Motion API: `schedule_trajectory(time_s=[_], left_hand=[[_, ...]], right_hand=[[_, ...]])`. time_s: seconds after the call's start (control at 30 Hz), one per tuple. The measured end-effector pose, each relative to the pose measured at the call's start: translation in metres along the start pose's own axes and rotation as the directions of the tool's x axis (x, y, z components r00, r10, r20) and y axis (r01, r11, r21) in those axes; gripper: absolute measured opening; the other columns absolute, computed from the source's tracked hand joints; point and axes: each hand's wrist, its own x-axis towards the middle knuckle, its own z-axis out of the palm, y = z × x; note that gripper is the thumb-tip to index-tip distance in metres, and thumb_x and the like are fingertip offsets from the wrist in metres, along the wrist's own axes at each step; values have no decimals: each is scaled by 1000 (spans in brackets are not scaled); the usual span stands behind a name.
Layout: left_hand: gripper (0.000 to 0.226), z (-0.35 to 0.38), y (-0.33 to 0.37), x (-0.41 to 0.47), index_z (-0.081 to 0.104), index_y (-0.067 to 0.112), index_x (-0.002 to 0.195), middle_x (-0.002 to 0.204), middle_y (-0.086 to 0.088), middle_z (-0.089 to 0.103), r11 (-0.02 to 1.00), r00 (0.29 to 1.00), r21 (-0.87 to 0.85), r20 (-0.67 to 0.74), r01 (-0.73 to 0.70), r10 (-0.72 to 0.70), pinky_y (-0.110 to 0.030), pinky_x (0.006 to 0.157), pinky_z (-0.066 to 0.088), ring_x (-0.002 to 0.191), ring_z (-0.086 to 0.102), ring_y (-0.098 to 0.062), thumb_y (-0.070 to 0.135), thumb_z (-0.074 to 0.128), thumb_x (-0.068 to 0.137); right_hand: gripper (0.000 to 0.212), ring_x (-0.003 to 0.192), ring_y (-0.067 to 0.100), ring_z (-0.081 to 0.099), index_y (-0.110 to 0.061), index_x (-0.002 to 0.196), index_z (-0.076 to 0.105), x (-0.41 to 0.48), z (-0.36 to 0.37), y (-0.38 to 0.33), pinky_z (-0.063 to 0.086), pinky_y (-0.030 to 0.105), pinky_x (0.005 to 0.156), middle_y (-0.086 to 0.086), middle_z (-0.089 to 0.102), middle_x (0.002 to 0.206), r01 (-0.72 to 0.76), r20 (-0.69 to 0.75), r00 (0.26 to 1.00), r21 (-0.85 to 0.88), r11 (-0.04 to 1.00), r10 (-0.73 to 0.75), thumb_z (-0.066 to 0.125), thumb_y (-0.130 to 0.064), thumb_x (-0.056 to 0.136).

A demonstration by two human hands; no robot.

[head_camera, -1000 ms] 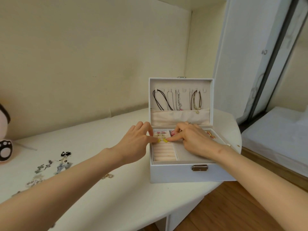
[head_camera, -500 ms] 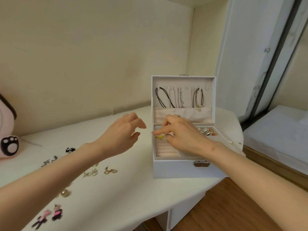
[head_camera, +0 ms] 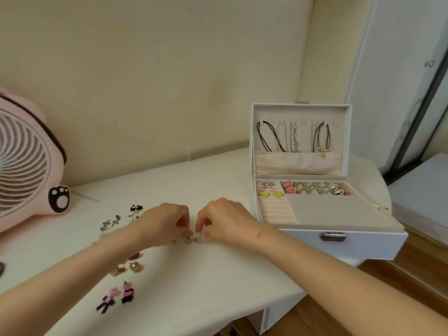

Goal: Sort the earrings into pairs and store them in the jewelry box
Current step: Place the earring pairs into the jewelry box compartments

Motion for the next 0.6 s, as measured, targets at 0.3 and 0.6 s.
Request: schedule_trajectory(time_s=[0.3, 0.6], left_hand=[[16, 7, 5, 3, 51, 25, 82, 86, 8, 56, 998, 997, 12, -38, 61, -61, -20, 57, 33, 82, 48, -11, 36, 62, 84], [10, 5, 13, 1, 59, 21, 90, 87, 7, 55, 996, 995, 20, -33, 91, -90, -14, 54, 31, 80, 48, -12, 30, 60, 85]], right_hand=[[13, 83, 19, 54, -19, 91, 69, 2, 10, -1, 38, 28, 69, -1, 61, 88, -65, 7, 998, 69, 996, 65, 69, -25, 80], [12, 80, 20, 58, -11, 85, 70, -2, 7, 2, 41, 25, 61, 4, 63, 82, -67, 83, 995, 119, 991, 57, 74, -16, 75]])
